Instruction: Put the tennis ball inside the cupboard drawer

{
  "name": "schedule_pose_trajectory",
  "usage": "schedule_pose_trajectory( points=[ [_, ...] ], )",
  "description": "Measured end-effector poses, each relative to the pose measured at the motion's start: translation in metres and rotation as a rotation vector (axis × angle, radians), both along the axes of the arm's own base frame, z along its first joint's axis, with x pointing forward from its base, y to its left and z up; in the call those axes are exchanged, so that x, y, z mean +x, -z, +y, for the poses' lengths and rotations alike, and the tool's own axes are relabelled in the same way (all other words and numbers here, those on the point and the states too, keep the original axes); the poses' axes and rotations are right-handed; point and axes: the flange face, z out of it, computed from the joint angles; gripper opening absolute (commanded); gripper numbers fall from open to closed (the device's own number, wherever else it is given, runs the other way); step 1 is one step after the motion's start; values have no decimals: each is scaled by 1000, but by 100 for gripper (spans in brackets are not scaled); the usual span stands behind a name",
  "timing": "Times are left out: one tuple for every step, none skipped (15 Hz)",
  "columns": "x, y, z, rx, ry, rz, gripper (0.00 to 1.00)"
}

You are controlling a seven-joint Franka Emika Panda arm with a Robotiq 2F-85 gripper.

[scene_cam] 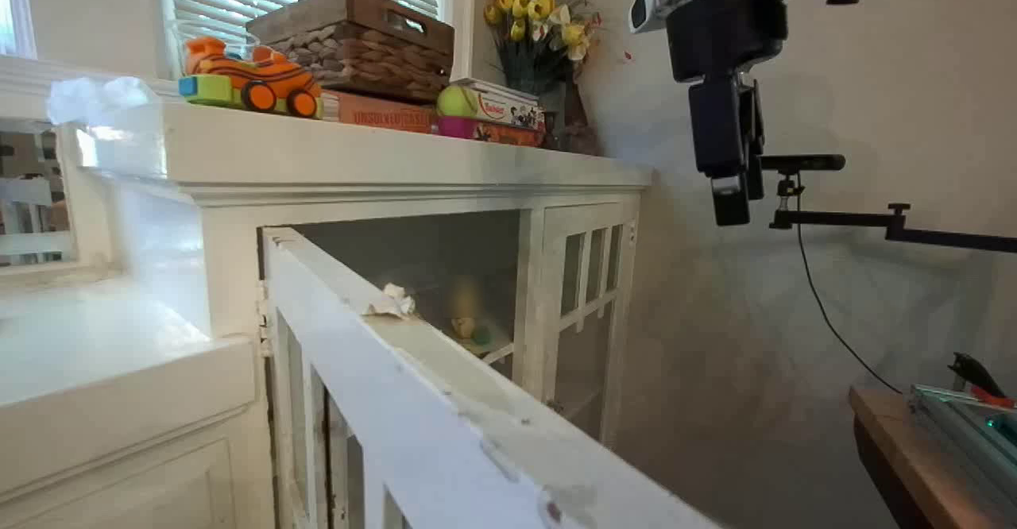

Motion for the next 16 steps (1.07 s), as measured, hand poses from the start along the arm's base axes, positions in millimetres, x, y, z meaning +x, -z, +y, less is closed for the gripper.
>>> schedule_pose_trajectory(
  points=[
    [0,0,0,0,0,0,100],
    [0,0,0,0,0,0,100],
    [0,0,0,0,0,0,100],
    [0,0,0,0,0,0,100],
    [0,0,0,0,0,0,100],
    [0,0,0,0,0,0,100],
    [0,0,0,0,0,0,100],
    [0,0,0,0,0,0,100],
    [0,0,0,1,1,0,100],
    [0,0,-2,2,3,-1,100],
    [2,0,-5,0,7,-6,100],
    [4,1,-11,0,17,-11,100],
    [7,2,-19,-2,31,-19,100],
    [11,2,-28,-2,46,-28,100],
    [15,3,-37,-1,62,-38,100],
    [18,2,-45,3,78,-50,100]
  ],
)
